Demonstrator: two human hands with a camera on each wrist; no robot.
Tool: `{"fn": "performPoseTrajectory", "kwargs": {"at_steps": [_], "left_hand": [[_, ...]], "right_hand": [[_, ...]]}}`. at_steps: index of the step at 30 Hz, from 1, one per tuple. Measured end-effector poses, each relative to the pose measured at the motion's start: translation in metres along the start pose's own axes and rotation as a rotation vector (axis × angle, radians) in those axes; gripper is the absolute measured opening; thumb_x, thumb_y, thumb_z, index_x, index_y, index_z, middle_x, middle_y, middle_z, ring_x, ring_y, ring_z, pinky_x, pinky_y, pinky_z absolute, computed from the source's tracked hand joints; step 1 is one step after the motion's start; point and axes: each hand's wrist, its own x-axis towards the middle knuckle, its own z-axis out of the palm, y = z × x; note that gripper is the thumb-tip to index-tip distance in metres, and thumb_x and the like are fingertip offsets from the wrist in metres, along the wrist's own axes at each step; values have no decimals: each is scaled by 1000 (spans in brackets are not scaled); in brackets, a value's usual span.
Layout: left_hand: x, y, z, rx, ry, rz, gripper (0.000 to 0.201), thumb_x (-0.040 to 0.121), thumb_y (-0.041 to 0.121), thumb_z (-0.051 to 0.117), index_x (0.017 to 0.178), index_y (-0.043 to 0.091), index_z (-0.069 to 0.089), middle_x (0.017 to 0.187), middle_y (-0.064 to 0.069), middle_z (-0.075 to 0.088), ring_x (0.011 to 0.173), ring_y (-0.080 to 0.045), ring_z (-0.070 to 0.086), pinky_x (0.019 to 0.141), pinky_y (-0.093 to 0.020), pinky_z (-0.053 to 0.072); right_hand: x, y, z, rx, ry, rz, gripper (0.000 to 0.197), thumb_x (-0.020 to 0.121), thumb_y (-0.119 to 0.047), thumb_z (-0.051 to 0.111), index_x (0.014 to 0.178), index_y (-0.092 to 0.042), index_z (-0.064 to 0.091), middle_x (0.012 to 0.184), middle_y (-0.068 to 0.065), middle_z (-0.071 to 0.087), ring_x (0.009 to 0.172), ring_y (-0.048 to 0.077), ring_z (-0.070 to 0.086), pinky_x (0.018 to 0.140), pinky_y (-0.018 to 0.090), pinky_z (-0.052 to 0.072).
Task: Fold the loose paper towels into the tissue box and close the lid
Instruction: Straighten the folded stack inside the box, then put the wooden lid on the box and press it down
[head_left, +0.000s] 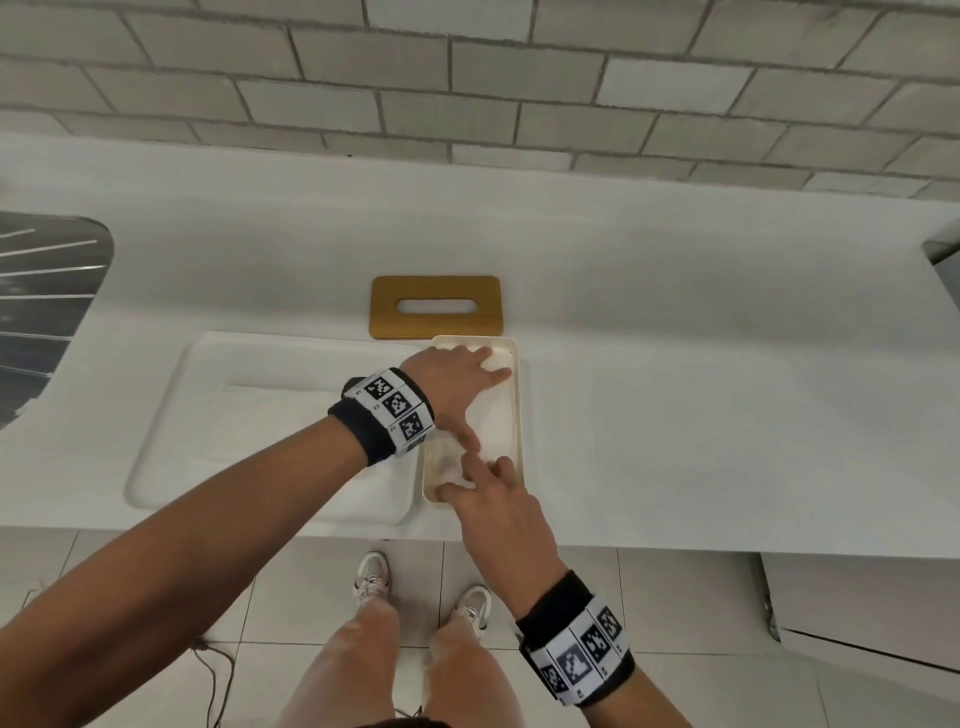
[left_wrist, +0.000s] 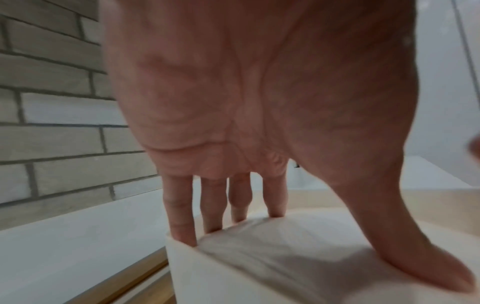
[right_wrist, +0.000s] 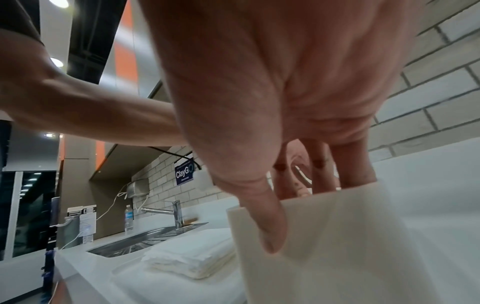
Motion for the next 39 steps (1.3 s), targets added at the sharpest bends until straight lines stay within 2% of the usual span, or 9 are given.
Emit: {"fn": "performPoseTrajectory", "kwargs": {"at_steps": [3,8,13,18,22,24,27,32,39], "left_hand": [[5,0,0,-67,-16,-40,118,77,81,72,169,36,12,176,-6,17,154,-32,35,116,-51,41],[21,18,8,-65,-11,-77,114,80,80,70,163,17,24,152,-18,46,130,-40,55,99,-54,54],[10,16,6,21,82,-39,100,93,76,57,166,20,18,155,-19,43,133,-41,54,104,-52,51],[-15,-20,-35,-105,269,46,53,104,65,44,151,42,48,130,-4,68,122,-31,66,93,-47,57],[-2,-76,-53,-268,479,-131,33,106,40,40,113,24,68,103,-10,72,90,-37,69,78,-45,58],[17,-105,-45,-270,363,-210,32,103,36,44,119,18,65,115,-15,67,98,-39,65,83,-44,55],[52,-141,-9,-211,111,-167,44,96,32,65,138,18,60,135,-13,61,116,-35,62,96,-46,55],[74,-148,15,-172,109,-103,44,89,29,76,128,12,65,128,-11,60,113,-33,62,91,-44,56],[70,-157,8,-171,133,-108,39,93,31,74,122,8,61,120,-13,60,102,-31,63,85,-43,57]], "right_hand": [[-6,-6,1,-2,50,55,45,56,4,92,82,-31,79,92,-4,64,72,22,57,42,25,28],[9,-6,11,-36,13,42,36,61,-8,95,79,-36,81,100,-4,67,78,26,60,45,26,30],[10,-7,6,-37,-15,22,31,60,-14,96,76,-37,82,98,-1,64,82,28,60,45,26,30],[4,-10,-24,-8,-35,37,18,87,-29,81,98,-42,80,105,-5,57,88,23,58,53,29,41],[15,-5,-65,40,56,113,16,109,-36,55,120,-35,67,124,-9,59,100,20,63,62,33,57],[30,2,-73,-3,77,138,31,106,-33,63,137,-34,59,150,-7,48,118,24,61,69,38,62],[55,14,-62,-12,-100,136,80,98,-43,75,162,-42,28,177,-8,4,139,27,44,81,43,60],[82,26,-45,30,-353,173,114,89,-45,85,167,-52,3,178,-5,-18,153,40,21,110,49,53],[100,19,-35,7,-464,197,132,81,-31,94,167,-52,-4,173,1,-34,158,54,5,116,54,48]]}}
